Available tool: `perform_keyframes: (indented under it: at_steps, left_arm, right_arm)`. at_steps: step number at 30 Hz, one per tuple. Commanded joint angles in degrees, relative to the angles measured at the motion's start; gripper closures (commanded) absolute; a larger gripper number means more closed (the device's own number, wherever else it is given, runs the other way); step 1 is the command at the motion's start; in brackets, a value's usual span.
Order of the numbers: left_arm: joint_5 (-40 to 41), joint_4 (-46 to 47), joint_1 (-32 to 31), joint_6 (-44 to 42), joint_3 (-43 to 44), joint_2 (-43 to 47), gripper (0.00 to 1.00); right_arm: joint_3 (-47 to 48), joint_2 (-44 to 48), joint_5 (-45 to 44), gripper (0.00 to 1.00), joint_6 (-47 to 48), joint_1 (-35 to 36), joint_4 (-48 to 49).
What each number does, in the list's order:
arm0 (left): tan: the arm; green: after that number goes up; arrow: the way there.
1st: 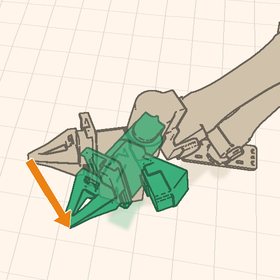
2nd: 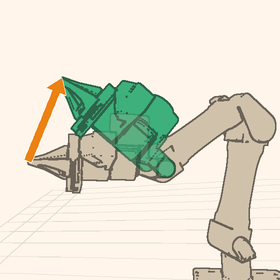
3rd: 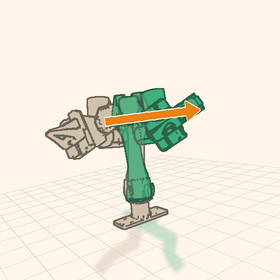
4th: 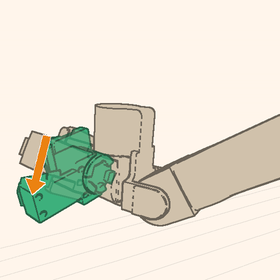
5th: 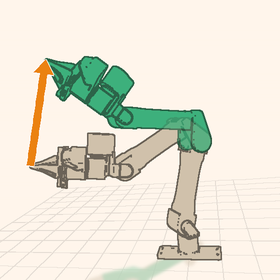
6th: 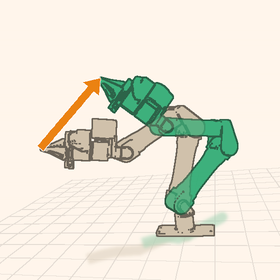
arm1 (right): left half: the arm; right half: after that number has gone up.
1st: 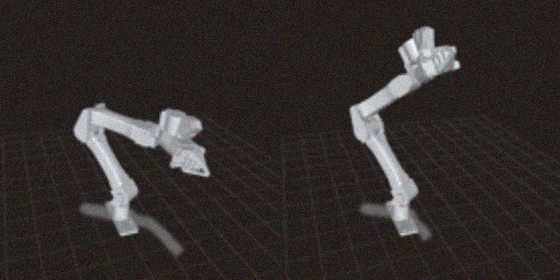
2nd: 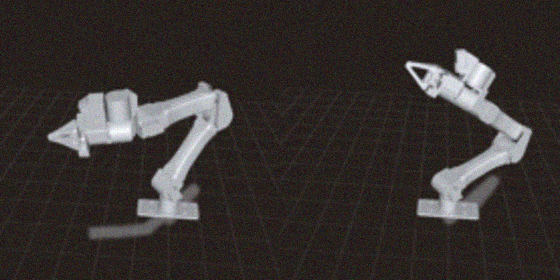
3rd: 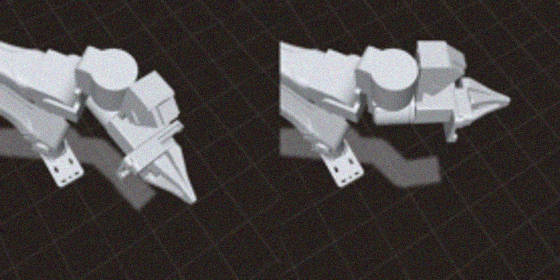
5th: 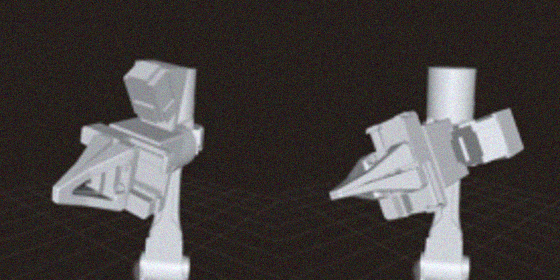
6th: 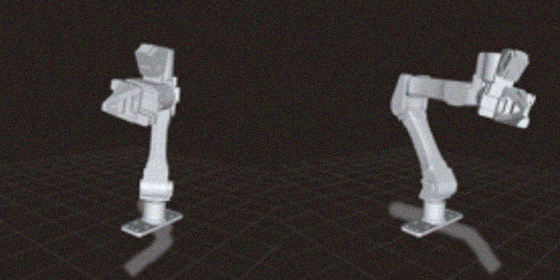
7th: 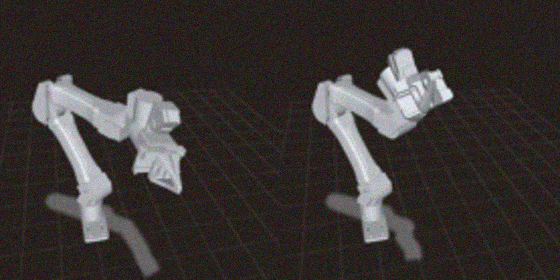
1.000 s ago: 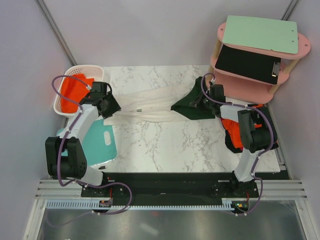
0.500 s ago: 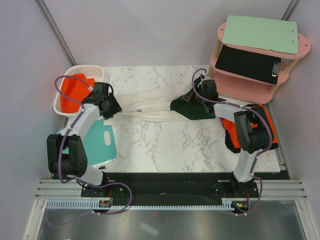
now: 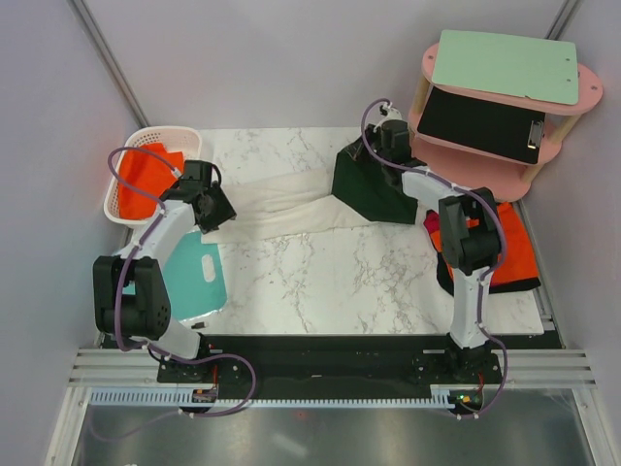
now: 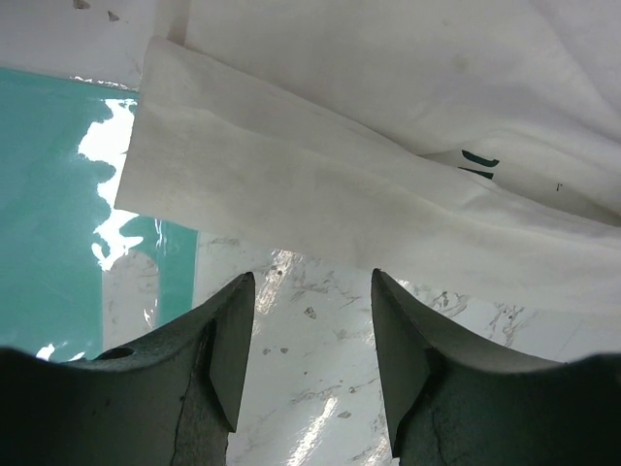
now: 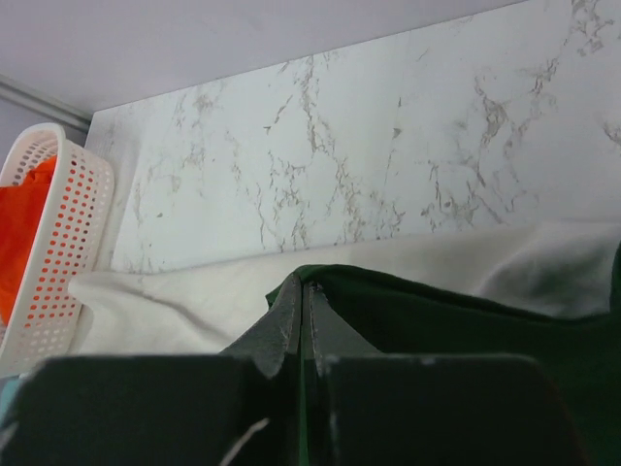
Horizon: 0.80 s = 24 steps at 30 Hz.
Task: Fold and stack the t-shirts
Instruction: Fold the tshirt
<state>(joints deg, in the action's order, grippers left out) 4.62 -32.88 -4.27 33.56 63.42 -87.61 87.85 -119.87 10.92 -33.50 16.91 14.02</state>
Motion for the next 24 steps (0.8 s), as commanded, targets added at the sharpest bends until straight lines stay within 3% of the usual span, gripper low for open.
perform_keyframes:
  at_steps: [1,3,5,9,10,13,15,19,20,21,22,23,24]
  left_arm:
    - [1.8,0.6,-0.2,-2.0,0.7,-0.6,0.42]
    - [1.7,0.6,-0.2,-2.0,0.6,-0.6,0.42]
    - [1.6,0.6,-0.2,-2.1,0.7,-0.5,0.42]
    - [1.3,0.6,-0.3,-2.3,0.9,-0.1,0.42]
    - [1.1,0.7,-0.4,-2.3,0.9,0.0,0.42]
    - [1.1,0.8,-0.7,-2.4,1.5,0.1,0.41]
    - [1.2,0.8,-1.1,-2.4,2.3,-0.4,0.41]
    - [2.1,1.6,-3.2,-3.7,4.9,-3.6,0.43]
    - [1.8,1.7,-3.6,-4.4,6.9,-4.6,0.74]
    - [2.6,1.6,-4.4,-5.0,8.2,-6.1,0.98]
    - [3.4,1.2,-4.8,-5.0,9.3,-8.8,0.98]
    - [4.0,1.0,-5.1,-5.1,11.8,-10.4,0.98]
    - [5.9,0.4,-5.6,-5.0,13.0,-11.6,0.98]
  right_arm:
    - [8.9,-6.1,-0.2,1.00,1.6,-0.1,-1.8]
    - [12.3,-9.6,-0.2,1.00,1.6,0.1,-2.9]
    - [14.8,-11.4,-0.2,0.88,2.1,0.0,-3.9]
    - [10.4,-8.9,-0.5,0.53,3.3,0.1,-0.8]
    - [8.8,-7.4,-0.8,0.32,3.6,0.1,-0.2]
    - [2.8,-0.5,-3.1,0.02,5.1,0.1,0.4]
    - [-1.4,5.2,-4.8,0.02,5.9,0.1,-1.0]
    - [-7.5,11.9,-6.7,0.02,6.9,0.1,-6.6]
    - [-8.4,13.2,-7.1,0.02,7.3,0.1,-8.2]
    - [-9.3,13.9,-7.6,0.05,7.4,0.1,-9.2]
    - [-11.5,14.4,-7.0,0.16,8.3,0.1,-9.3]
    - [-12.7,15.6,-6.6,0.38,8.8,0.1,-9.3]
    - [-13.7,15.9,-7.6,0.99,8.8,0.1,-9.3]
